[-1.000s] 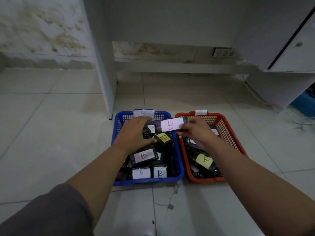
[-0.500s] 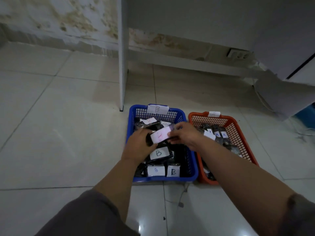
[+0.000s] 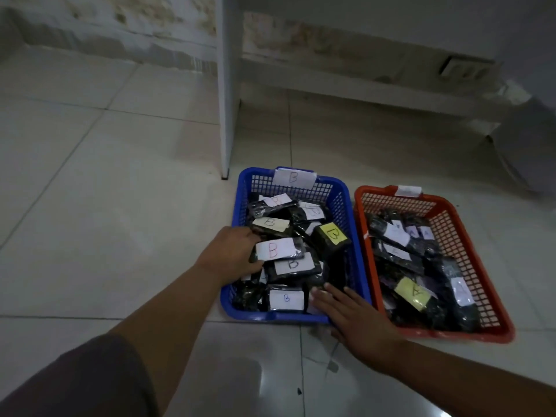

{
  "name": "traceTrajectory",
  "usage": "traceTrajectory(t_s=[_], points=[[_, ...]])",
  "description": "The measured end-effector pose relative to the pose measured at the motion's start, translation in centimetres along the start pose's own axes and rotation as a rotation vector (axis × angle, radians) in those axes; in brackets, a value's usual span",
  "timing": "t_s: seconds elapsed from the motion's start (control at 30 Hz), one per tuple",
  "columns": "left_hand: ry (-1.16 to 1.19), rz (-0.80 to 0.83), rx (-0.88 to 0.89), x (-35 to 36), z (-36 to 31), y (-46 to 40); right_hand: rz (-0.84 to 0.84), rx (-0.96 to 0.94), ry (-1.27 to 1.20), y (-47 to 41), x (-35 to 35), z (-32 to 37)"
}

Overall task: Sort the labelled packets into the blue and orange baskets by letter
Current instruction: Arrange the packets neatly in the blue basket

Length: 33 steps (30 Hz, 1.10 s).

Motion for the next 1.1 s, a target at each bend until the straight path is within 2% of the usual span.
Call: traceTrajectory(t_s=[0.13,0.23,0.33,0.5,0.57,0.7,0.8,0.93,1.0,1.1], points=[[-0.049,-0.029,-0.104,-0.5,0.1,-1.3,-0.210,-0.016,0.029,-0.2,-0.7,0.0],[-0.101,-0.012,-0.206,-0.1,-0.1,-1.6,-0.271,-0.037,0.065,-0.3,-0.4,0.2],[-0.112,-0.019,-0.240,0.0,-0.2,-1.2,-0.281,-0.038,0.038,-0.4,-0.2,0.1],[-0.096,0.197,-0.196,1.1,-0.8,1.1,-0.256,-0.008,-0.016,-0.1,-0.8,0.3],[-0.087,0.210,-0.217,0.9,-1.1,2.2,-0.248,-0.015,-0.077,0.0,-1.8,0.6],[-0.008,0.027,-0.347,-0.7,-2.5,3.5,-0.323,-0.112,-0.067,-1.1,-7.6,2.4],[-0.004,-0.087,-0.297,-3.2,-5.2,4.2,-0.323,-0.104,-0.023,-2.4,-12.2,3.0],[0.001,-0.110,-0.311,-6.5,-6.8,6.3,-0.218,0.065,0.034,-2.9,-15.1,2.6],[-0.068,-0.118,-0.314,-8.3,-7.9,8.1,-0.222,0.166,-0.061,-1.1,-15.6,3.2],[-0.067,-0.197,-0.310,-10.7,-10.8,11.9,-0.417,0.328,-0.432,3.9,-15.7,4.0]])
Point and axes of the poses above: each hand's wrist, its own y-axis away from the middle knuckle, its own x-axis out of the palm, z = x × y, the point moved 9 cm from there along -y, towards the middle knuckle, and after that the axes turned 9 degrees about -y, right-handed, at the moved point
